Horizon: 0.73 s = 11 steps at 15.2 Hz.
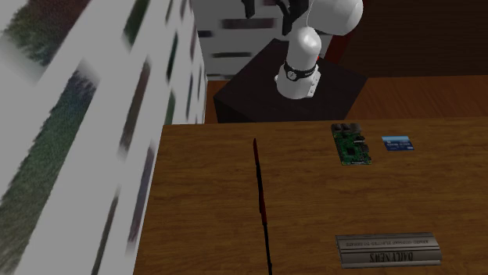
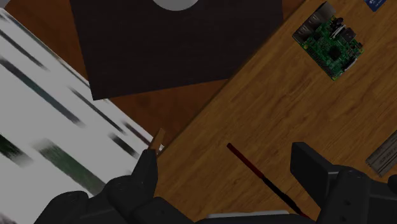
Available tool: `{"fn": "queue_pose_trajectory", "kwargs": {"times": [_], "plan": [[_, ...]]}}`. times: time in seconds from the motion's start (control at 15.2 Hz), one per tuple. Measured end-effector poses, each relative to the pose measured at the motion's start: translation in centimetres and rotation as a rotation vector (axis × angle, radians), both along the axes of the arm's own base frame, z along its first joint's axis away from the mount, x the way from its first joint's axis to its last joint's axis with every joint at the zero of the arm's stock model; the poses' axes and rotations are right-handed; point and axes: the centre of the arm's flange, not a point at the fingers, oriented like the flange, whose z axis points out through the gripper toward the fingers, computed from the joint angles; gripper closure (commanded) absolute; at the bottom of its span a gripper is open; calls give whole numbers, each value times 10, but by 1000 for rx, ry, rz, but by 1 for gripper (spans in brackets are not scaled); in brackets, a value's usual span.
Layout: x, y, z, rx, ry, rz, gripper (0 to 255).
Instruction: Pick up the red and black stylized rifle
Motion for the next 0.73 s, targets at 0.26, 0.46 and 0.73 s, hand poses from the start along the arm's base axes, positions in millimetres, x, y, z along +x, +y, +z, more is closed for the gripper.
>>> {"fn": "queue_pose_trajectory", "kwargs": {"times": [0.26, 0.46, 0.73], "plan": [[17, 6, -19, 5, -19, 61, 0], [37, 14, -42, 11, -51, 146, 0], [68, 32, -82, 20, -92, 264, 0]]}}
